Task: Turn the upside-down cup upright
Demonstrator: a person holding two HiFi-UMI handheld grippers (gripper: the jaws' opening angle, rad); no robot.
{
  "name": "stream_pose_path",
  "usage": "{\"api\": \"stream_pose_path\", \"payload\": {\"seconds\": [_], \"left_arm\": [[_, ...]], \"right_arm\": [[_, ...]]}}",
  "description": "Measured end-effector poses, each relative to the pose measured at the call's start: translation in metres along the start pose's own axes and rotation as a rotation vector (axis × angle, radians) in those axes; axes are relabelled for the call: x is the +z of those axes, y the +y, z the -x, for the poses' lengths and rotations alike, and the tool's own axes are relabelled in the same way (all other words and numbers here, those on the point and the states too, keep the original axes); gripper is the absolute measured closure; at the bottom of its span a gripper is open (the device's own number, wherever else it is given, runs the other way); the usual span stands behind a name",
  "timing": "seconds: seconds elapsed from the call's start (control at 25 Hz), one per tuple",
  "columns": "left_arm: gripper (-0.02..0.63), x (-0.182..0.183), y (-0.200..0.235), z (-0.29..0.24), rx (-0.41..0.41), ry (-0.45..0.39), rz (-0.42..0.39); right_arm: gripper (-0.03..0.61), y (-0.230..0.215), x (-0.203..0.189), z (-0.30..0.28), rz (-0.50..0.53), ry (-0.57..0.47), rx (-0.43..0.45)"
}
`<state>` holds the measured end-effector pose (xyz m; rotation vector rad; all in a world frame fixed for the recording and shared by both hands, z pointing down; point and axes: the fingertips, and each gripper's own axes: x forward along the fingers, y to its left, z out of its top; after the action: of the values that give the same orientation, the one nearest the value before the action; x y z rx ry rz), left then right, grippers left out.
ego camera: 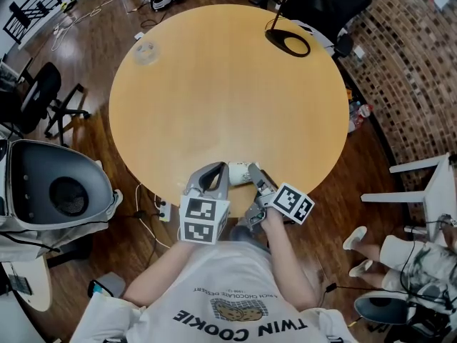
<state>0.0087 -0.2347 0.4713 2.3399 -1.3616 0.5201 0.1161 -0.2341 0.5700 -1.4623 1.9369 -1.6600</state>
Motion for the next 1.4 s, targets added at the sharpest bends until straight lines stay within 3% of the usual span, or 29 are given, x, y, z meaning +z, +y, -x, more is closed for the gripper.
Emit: {"api": "stream_pose_path", "payload": {"seconds": [0.6, 0.8, 1.04, 1.16, 1.24, 1.4], "left_arm": [[0.607, -0.003, -0.005, 0.002, 0.001, 0.0, -0.004], [0.607, -0.004, -0.006, 0.005, -0.001, 0.0, -0.003], [0.607, -0.005, -0.007, 0.006, 0.004, -0.006, 0.0], [0.607, -0.005, -0.008, 0.006, 0.002, -0.008, 0.002], [0.607, -0.006, -0.008, 0.006, 0.001, -0.011, 0.006], [0.607, -0.007, -0.009, 0.007, 0.003, -0.013, 0.01]], "right_arm": [[0.311, -0.009, 0.003, 0.005, 0.21, 0.011, -0.106], [0.311, -0.01, 0.0, 0.005, 0.344, 0.035, -0.147], [0.311, 0.006, 0.002, 0.007, 0.658, 0.08, -0.163], [0.311, 0.023, 0.004, 0.007, 0.831, 0.11, -0.115], [0.311, 0.038, -0.001, 0.006, 1.004, 0.168, -0.049], [0.311, 0.054, -0.027, 0.007, 1.464, 0.395, 0.06]]}}
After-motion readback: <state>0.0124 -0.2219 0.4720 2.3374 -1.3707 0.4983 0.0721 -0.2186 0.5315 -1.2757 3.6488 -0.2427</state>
